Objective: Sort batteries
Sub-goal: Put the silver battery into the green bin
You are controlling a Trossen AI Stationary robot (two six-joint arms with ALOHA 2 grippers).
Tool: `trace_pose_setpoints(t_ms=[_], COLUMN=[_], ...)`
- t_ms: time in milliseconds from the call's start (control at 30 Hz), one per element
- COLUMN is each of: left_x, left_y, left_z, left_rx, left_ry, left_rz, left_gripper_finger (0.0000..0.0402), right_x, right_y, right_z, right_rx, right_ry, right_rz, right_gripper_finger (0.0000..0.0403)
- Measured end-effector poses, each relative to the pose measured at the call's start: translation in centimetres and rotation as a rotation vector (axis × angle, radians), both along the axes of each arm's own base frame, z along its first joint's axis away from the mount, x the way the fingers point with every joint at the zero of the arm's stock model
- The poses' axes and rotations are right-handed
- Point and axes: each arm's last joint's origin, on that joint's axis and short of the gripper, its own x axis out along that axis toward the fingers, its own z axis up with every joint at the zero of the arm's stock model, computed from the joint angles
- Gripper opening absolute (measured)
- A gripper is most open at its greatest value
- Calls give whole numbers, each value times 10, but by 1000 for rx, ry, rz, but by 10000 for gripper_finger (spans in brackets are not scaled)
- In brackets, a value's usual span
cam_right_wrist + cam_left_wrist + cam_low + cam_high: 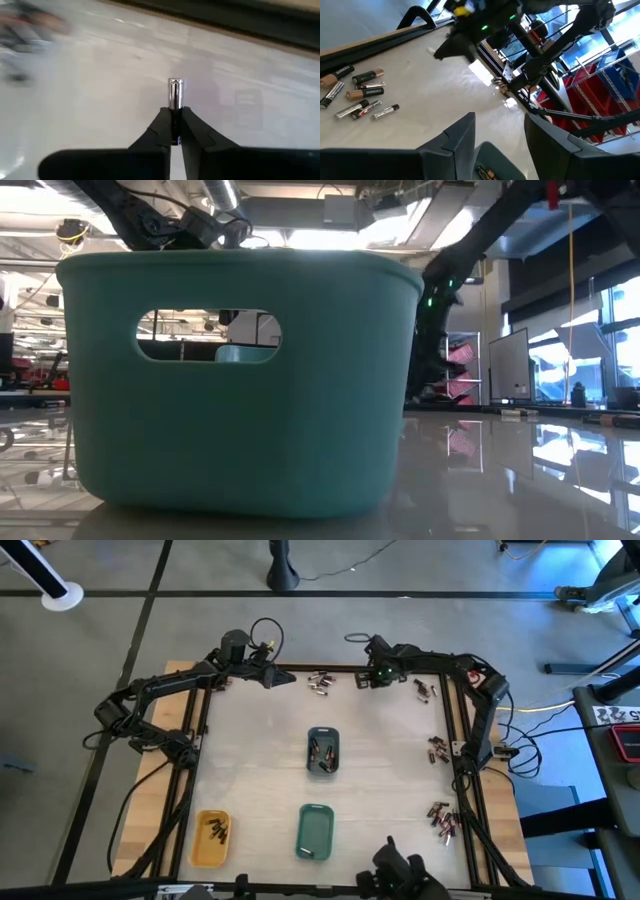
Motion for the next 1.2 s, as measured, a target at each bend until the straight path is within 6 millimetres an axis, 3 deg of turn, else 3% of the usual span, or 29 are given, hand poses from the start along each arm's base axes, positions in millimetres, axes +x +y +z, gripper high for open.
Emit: trace_pose_setpoints(t_ms=[167,300,467,800,1200], left_x=[0,0,-1,-4,-4], left_y=[0,0,0,-2,-7], left_z=[0,-1,-2,-11,-16], left_rx=[30,43,74,32,7], left_ry=[1,7,19,105,151], left_rz=[-9,-14,-16,1,-22], left_gripper_finger=[159,159,159,159,159], right_x=[8,22,41,85,85], right_y=[23,56,102,203,324], right_z=[36,66,89,100,100], right_rx=[-51,-83,-109,-134,-128], right_ry=[-90,-186,-268,-413,-439], right_rz=[81,193,293,470,443], right_gripper_finger=[15,15,15,15,16])
